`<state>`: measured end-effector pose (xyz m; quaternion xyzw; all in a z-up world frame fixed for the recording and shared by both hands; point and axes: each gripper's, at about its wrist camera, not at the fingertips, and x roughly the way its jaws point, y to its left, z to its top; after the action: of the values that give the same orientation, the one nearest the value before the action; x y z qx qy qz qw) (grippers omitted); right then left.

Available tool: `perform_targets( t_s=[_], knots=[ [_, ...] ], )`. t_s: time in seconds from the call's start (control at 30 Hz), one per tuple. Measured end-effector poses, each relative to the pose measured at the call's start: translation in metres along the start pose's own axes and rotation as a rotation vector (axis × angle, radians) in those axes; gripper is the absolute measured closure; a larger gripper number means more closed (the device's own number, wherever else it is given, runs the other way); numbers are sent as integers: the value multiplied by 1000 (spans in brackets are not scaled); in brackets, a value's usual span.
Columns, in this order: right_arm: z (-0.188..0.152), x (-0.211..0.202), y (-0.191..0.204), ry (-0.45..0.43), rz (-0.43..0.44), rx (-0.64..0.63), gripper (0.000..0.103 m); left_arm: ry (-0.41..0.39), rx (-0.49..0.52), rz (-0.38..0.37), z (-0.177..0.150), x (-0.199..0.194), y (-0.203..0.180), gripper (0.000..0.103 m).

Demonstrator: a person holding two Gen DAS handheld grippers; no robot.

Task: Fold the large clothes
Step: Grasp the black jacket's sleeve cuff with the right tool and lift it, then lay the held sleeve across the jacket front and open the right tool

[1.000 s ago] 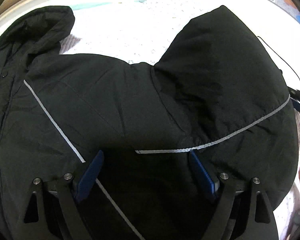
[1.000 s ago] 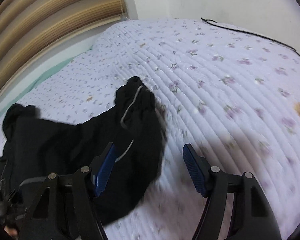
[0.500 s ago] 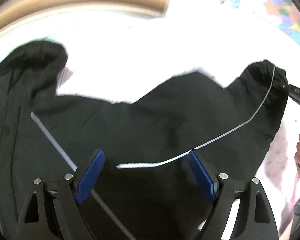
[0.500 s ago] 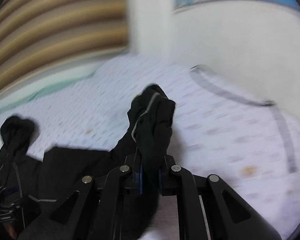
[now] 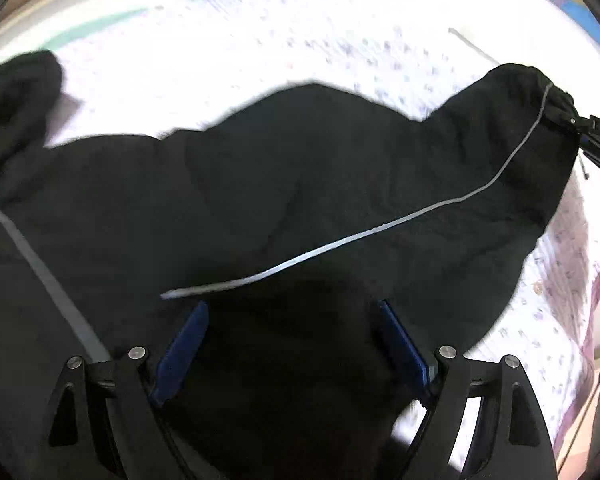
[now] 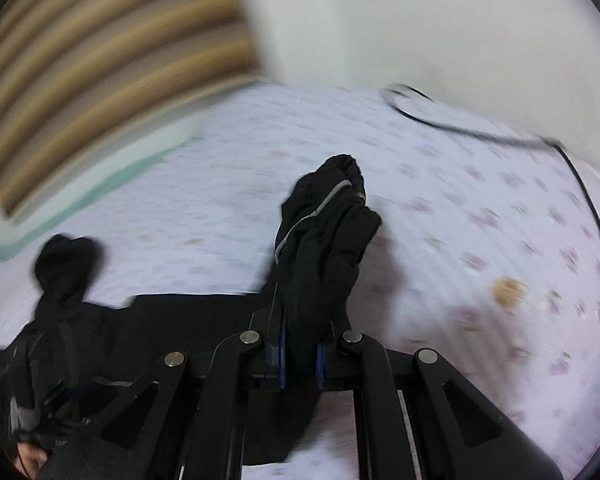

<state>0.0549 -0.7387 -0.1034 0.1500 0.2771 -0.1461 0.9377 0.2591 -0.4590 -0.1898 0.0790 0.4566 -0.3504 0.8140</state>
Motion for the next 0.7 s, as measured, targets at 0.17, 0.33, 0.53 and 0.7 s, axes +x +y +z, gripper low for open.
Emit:
perform_targets(
  t_s=[0.17, 0.33, 0.53, 0.7],
  knots=[
    [3, -21, 90, -6, 140, -150, 90, -116, 10, 73, -19, -75, 35, 16],
    [-9, -18, 206, 21, 230, -291, 90, -155, -60, 220, -47, -134, 84, 16],
    [-59, -4, 341, 109, 317, -458, 90, -167, -173, 329, -104, -184, 149, 16],
    [-110, 27, 416, 205, 357, -551, 90, -171, -332, 328, -152, -201, 203, 16]
  ],
)
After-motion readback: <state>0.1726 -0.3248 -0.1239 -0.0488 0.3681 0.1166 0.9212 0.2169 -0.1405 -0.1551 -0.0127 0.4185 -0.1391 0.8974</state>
